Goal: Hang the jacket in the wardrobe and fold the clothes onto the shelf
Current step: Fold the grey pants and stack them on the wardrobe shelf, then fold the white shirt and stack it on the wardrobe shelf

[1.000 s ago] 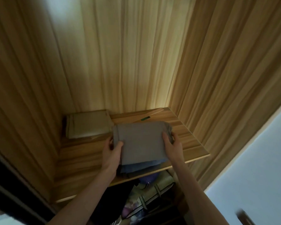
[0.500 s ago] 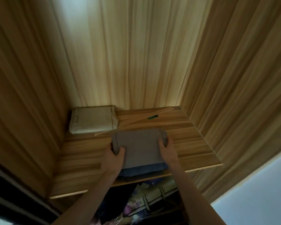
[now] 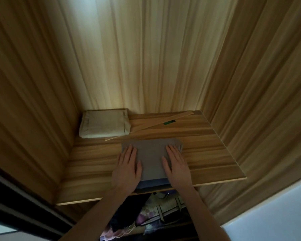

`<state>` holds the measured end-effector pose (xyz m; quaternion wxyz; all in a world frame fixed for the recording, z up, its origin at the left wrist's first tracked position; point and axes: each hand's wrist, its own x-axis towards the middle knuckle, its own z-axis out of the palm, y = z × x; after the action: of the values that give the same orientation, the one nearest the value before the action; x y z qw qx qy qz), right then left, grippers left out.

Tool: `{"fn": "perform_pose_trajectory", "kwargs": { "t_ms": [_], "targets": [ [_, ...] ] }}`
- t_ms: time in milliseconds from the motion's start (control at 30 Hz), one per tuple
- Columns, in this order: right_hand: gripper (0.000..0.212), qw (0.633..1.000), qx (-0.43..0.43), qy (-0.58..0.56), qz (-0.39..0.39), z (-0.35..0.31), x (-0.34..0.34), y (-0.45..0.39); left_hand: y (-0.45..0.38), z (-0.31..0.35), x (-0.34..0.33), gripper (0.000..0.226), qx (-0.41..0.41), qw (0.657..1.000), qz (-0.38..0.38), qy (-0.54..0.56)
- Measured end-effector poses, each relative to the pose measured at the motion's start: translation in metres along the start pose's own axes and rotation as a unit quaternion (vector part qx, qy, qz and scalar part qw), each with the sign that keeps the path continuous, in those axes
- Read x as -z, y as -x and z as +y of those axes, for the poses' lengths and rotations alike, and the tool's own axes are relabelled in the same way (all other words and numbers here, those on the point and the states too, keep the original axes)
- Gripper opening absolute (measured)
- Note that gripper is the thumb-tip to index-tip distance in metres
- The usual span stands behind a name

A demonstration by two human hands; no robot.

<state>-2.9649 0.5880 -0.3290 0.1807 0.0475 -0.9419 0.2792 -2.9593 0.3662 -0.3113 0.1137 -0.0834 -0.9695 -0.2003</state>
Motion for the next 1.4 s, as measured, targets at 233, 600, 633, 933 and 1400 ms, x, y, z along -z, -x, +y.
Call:
{"fn": "perform_pose_trajectory", "kwargs": {
  "t_ms": [233,600,633,933,1400],
  "targets": [
    [0.075,0.998,-0.001,0.01,-0.059,-0.006,0.014,-0.003,0.004,0.007,0.031,0.065,0.016,0.999,-0.04,-0.013],
    [0.074,0.995,0.095,0.018,-0.008,-0.106,0.057,0.029,0.094,-0.011,0.131,0.063,0.015,0.988,0.1,-0.113],
    [0.074,0.994,0.109,0.014,-0.009,-0.12,0.057,0.036,0.107,-0.016,0.143,0.062,0.024,0.986,0.117,-0.114],
    [0.077,0.97,0.237,-0.002,-0.044,-0.267,0.053,0.115,0.264,-0.065,0.246,0.062,0.148,0.955,0.227,-0.119],
    [0.069,0.869,0.454,-0.166,-0.101,-0.531,0.0,0.264,0.548,-0.15,0.382,0.059,0.41,0.823,0.329,-0.214]
  ]
}}
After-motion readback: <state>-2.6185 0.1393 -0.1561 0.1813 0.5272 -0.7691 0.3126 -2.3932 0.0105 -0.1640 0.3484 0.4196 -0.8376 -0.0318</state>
